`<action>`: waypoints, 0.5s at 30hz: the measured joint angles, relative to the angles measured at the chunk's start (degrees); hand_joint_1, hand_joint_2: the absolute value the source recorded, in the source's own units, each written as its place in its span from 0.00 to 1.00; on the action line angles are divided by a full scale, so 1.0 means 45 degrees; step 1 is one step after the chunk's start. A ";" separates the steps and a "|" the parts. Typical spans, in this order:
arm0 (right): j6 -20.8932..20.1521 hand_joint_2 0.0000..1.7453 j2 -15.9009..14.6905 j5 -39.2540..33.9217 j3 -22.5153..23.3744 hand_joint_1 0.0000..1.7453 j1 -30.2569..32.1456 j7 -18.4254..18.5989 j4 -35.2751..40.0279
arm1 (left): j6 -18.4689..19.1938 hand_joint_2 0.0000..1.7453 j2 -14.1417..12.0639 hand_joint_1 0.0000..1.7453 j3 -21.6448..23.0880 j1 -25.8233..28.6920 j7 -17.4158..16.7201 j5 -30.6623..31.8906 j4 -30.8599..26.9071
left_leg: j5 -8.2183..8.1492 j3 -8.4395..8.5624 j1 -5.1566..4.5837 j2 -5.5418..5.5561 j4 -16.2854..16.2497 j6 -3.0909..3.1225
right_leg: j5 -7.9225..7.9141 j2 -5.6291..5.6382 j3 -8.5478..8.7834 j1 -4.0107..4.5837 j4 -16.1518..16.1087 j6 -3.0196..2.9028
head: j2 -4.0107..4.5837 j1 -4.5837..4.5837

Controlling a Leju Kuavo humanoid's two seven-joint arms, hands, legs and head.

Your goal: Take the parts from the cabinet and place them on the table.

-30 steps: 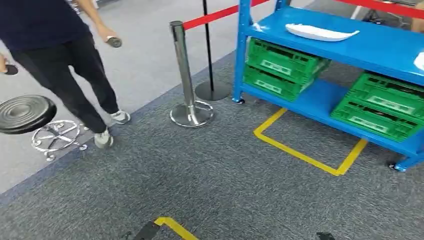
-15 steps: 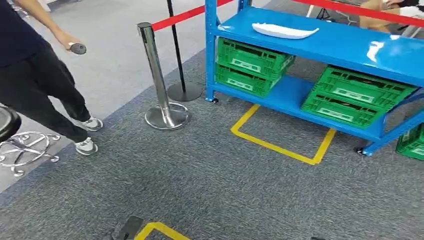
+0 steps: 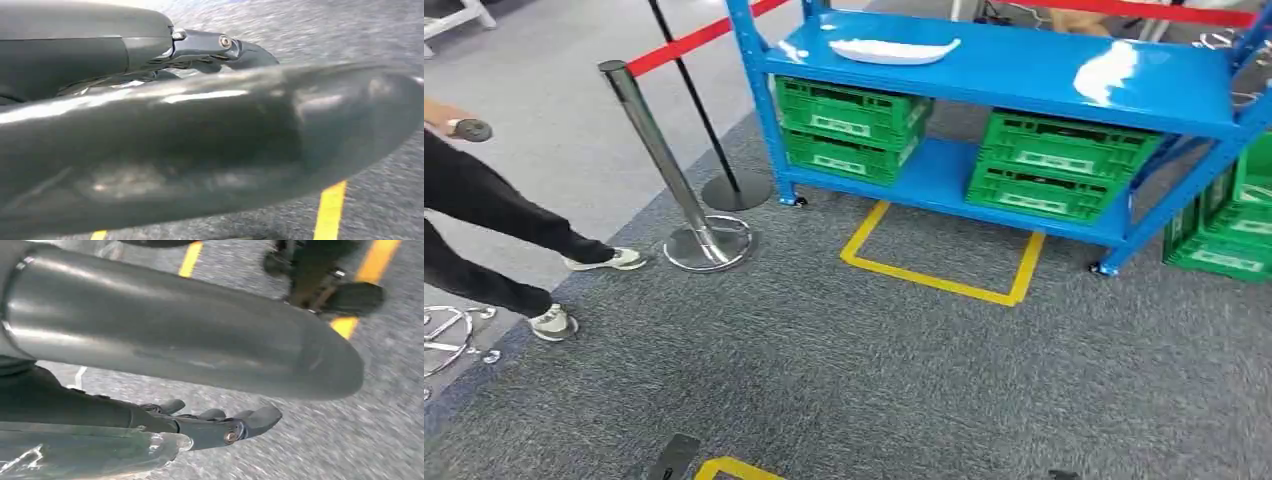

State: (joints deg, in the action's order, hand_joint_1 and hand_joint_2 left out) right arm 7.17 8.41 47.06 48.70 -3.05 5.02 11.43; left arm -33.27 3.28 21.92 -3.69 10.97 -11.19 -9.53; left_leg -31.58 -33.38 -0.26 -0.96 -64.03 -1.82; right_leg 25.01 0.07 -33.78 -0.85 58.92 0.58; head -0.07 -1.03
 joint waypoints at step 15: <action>-0.0389 0.00 0.0082 0.0238 0.0010 0.00 -0.0115 -0.0620 -0.0048 | -0.0044 0.00 -0.0228 0.00 0.0170 -0.0038 0.0170 0.0631 0.0000 | 0.1349 0.0525 0.0152 0.0403 0.1764 0.0533 | 0.0611 0.0363 -0.1036 0.0018 0.1332 0.0590 | 0.0000 -0.0136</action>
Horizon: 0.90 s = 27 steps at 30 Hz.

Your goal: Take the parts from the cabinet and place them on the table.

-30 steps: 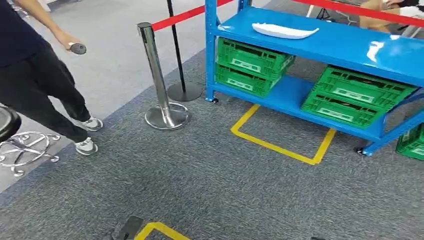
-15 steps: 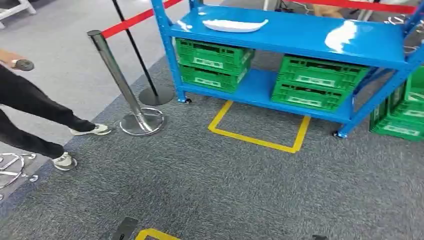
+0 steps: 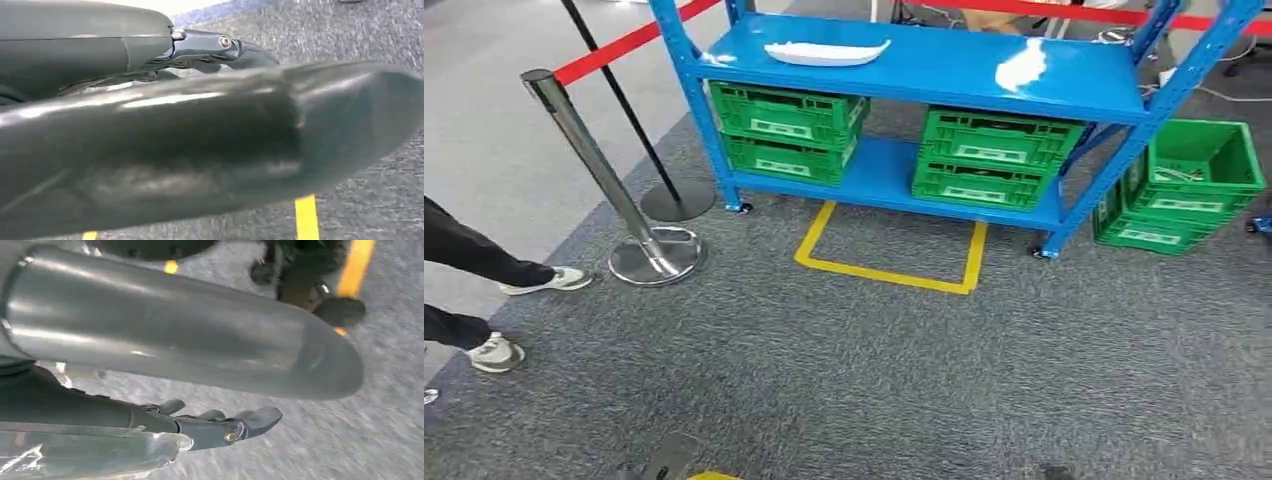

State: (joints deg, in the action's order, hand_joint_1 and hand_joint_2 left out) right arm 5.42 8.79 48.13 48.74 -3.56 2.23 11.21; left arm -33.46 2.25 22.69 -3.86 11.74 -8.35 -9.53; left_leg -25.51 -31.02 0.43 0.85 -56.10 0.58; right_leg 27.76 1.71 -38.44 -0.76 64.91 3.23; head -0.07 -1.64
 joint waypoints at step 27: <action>0.0292 0.00 0.0306 -0.0121 0.0083 0.00 -0.0023 -0.0151 -0.0010 | 0.2438 0.00 0.0150 0.00 -0.1516 -0.0298 0.2195 -0.2681 -0.0112 | 0.0011 0.0139 -0.0127 -0.1116 0.0101 -0.0524 | -0.0570 -0.0714 0.1008 0.0129 -0.1225 -0.0516 | 0.0000 0.0170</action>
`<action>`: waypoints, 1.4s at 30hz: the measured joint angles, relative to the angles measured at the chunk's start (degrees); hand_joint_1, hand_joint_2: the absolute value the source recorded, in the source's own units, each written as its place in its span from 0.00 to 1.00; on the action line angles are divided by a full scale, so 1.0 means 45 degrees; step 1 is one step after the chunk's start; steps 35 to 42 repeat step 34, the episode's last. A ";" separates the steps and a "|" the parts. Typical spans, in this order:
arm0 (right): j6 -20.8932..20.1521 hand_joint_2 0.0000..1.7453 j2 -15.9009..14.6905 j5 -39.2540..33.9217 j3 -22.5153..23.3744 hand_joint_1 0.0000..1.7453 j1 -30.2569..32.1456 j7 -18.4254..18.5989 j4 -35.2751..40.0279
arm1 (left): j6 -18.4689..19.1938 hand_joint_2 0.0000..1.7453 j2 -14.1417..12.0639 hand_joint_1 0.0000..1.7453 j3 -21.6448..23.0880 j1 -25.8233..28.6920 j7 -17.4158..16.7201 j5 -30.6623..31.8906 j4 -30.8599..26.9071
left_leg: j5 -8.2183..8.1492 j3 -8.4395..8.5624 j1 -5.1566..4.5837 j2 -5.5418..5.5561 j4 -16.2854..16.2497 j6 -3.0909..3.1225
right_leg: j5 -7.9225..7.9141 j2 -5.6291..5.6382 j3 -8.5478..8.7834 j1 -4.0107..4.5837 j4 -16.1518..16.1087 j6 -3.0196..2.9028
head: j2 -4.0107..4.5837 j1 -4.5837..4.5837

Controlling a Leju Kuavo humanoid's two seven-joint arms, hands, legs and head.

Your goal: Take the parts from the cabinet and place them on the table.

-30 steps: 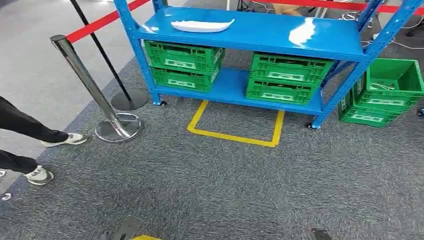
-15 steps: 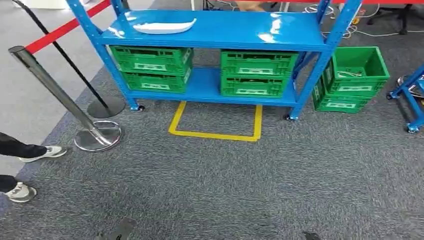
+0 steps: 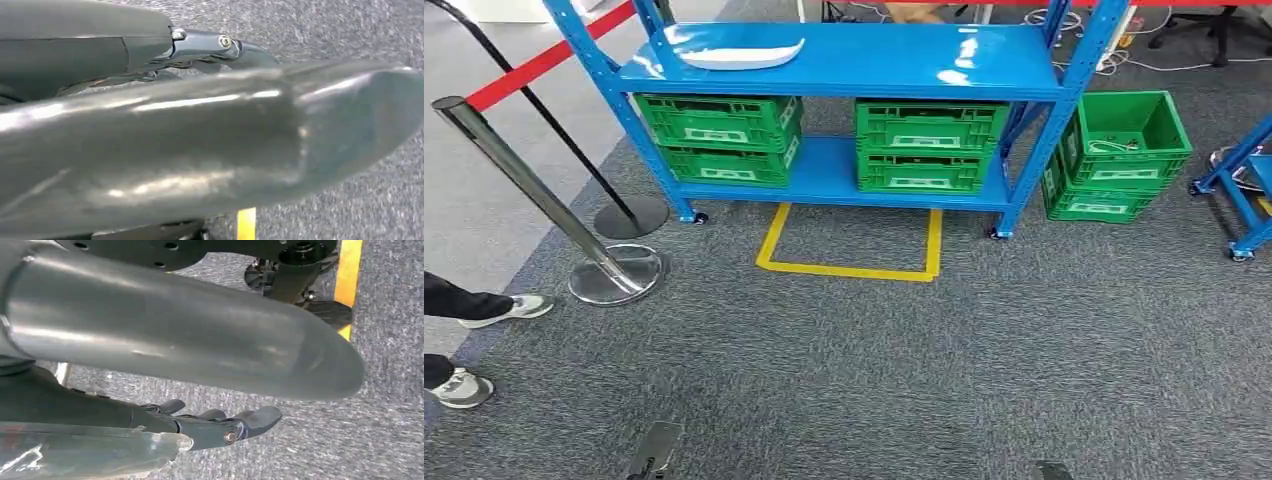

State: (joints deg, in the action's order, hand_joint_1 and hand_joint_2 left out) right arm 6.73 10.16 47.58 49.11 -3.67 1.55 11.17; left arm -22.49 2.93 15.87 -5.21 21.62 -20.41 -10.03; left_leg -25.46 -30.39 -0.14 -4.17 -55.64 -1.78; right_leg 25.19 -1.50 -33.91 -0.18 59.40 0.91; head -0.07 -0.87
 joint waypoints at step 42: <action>-0.0121 0.00 0.0063 0.0155 0.0024 0.00 0.0087 -0.0199 -0.0068 | 0.0053 0.00 -0.0039 0.00 -0.0160 -0.0002 0.0131 0.0777 -0.0005 | -0.1075 -0.1391 0.0500 0.0723 -0.3234 -0.0439 | 0.0448 0.0635 0.0452 -0.0365 -0.0018 0.0171 | 0.0000 0.0258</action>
